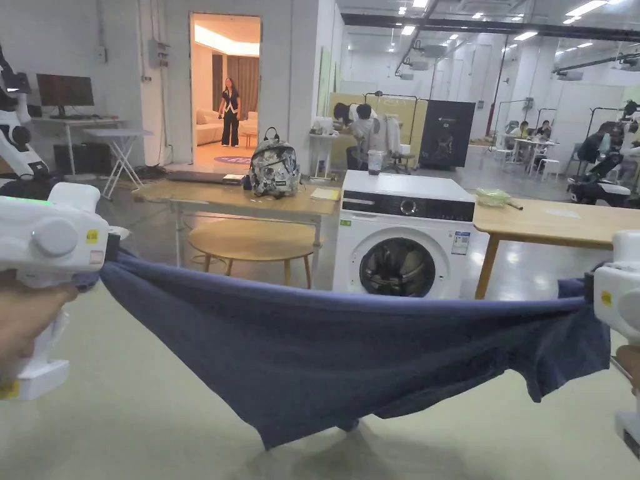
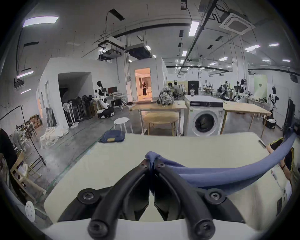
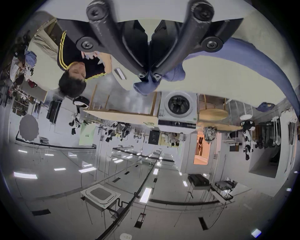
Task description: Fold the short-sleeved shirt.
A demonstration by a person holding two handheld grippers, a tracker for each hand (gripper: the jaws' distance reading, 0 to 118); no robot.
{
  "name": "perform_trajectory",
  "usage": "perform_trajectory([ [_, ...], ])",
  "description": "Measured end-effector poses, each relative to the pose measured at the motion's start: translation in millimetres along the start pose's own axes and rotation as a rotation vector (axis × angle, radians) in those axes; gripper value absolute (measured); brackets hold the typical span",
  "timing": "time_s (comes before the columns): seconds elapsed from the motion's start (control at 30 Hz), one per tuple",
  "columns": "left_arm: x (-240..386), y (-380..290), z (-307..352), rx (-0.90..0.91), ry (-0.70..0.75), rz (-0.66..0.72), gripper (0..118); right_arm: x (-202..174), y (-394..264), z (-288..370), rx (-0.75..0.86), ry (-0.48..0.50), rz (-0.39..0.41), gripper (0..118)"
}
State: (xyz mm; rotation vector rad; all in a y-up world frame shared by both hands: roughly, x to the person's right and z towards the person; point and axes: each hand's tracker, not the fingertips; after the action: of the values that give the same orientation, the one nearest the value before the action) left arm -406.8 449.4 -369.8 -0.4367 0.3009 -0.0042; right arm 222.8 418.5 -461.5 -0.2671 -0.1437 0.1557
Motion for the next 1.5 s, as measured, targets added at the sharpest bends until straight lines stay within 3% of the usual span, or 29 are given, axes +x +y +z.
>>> perform_trajectory([
  [0.27,-2,-123,7,-0.093,-0.047,0.037,0,9,-123,18,-0.126,0.007,0.041,0],
  [0.47,-14,-209,37,-0.148,-0.077,0.058,0,9,-176,88,-0.198,0.010,0.061,0],
  [0.7,-12,-290,69,-0.242,-0.053,0.055,0,8,-227,125,-0.276,0.028,0.076,0],
  [0.9,-17,-340,54,-0.350,-0.047,0.071,0,0,-262,140,-0.341,0.031,0.109,0],
  [1.13,-7,-353,55,-0.378,-0.026,0.048,0,7,-299,126,-0.389,0.025,0.067,2],
  [1.2,-3,-347,62,-0.350,-0.014,0.031,6,5,-297,134,-0.374,0.025,0.053,10],
  [1.27,3,-340,68,-0.318,0.000,0.001,14,-1,-293,147,-0.336,0.023,0.061,50],
  [1.3,7,-336,73,-0.291,-0.015,-0.004,15,-5,-291,151,-0.317,0.026,0.057,63],
  [1.5,41,-311,85,-0.186,-0.095,0.014,23,-41,-263,172,-0.185,0.112,0.003,65],
])
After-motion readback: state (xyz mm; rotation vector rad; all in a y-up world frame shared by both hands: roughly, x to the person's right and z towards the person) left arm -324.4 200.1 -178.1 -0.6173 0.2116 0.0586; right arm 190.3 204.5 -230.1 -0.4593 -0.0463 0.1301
